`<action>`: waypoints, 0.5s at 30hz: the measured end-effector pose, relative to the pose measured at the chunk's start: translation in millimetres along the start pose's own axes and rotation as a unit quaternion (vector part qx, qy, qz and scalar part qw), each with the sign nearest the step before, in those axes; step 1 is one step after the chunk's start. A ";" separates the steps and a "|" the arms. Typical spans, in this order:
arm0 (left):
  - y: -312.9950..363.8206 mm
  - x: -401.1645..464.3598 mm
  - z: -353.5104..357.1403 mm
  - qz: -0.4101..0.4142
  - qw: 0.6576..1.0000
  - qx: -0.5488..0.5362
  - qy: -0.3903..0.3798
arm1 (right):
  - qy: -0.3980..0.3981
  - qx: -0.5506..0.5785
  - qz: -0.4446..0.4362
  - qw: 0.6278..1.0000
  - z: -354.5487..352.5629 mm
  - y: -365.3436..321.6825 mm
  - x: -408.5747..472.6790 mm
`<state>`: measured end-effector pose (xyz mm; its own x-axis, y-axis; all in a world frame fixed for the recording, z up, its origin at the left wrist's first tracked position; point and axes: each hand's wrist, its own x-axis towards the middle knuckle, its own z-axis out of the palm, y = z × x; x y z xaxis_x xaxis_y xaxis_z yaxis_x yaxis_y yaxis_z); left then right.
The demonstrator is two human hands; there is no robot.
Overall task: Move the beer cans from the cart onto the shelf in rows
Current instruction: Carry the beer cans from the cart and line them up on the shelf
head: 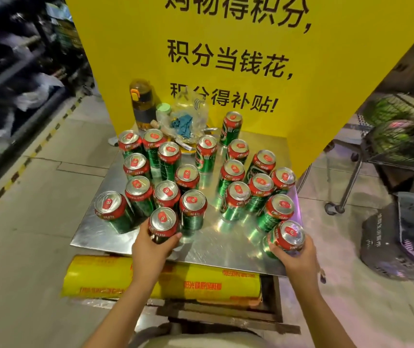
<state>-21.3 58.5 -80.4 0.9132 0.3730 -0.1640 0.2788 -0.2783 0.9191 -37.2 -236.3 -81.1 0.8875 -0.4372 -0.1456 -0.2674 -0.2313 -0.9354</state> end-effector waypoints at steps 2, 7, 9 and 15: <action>0.5 -3.0 -5.0 -0.010 1.000 -0.002 0.004 | 0.010 -0.002 0.004 1.000 0.1 -3.2 -1.3; 9.6 -14.7 -27.5 -0.032 0.998 -0.054 0.016 | -0.001 0.008 -0.021 1.000 8.5 -20.6 -24.0; 17.3 -20.3 -42.4 -0.032 0.996 -0.084 0.017 | -0.032 0.022 -0.032 0.999 19.1 -34.2 -34.3; 34.3 -40.0 -106.7 -0.025 0.984 -0.169 0.050 | -0.126 0.057 -0.037 0.990 81.0 -92.4 -62.1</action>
<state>-80.0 128.4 -4.1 0.8625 0.4680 -0.1925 0.1932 0.0470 0.9800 -37.2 -117.4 -11.7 0.9723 -0.1888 -0.1375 -0.1666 -0.1481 -0.9748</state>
